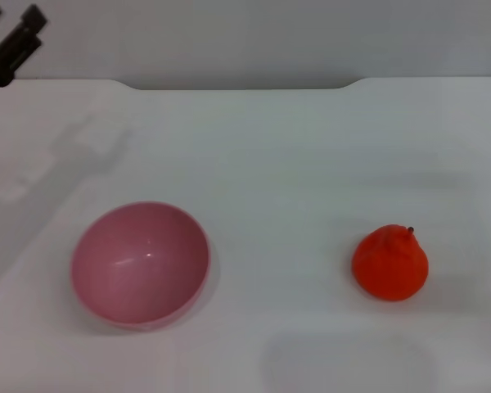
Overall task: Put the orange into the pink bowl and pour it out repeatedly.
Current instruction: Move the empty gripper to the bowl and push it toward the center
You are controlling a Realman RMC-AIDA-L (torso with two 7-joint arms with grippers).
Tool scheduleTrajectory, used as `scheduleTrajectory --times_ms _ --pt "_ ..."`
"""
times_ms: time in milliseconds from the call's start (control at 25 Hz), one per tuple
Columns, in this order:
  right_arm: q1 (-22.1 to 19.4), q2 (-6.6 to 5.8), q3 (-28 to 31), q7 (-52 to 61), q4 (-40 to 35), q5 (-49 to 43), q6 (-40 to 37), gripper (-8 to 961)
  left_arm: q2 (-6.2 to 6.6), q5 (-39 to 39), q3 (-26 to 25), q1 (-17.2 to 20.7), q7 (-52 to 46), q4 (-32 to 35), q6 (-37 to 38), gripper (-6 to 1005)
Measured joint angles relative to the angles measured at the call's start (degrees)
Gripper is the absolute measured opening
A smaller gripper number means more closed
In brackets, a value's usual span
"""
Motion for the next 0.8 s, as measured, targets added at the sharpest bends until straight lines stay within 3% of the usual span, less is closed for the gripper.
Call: scheduleTrajectory --times_ms 200,320,440,600,800 --pt "0.2 -0.08 0.0 0.5 0.0 0.0 0.0 654 5.85 19.3 1.0 -0.6 -30.7 13.6 0.5 796" --pt "0.3 -0.08 0.0 0.6 0.0 0.0 0.0 654 8.33 30.5 0.4 -1.9 -45.7 20.0 3.8 796" --pt "0.3 -0.11 0.0 0.6 0.0 0.0 0.0 654 9.44 44.5 -1.4 -3.2 -59.7 27.8 7.8 796" --pt "0.3 -0.18 0.0 0.6 0.0 0.0 0.3 654 8.7 61.2 -5.2 -4.7 -72.7 38.2 14.9 797" --pt "0.4 -0.18 0.0 0.6 0.0 0.0 1.0 654 4.38 78.3 -6.4 -4.7 -82.5 52.3 22.0 797"
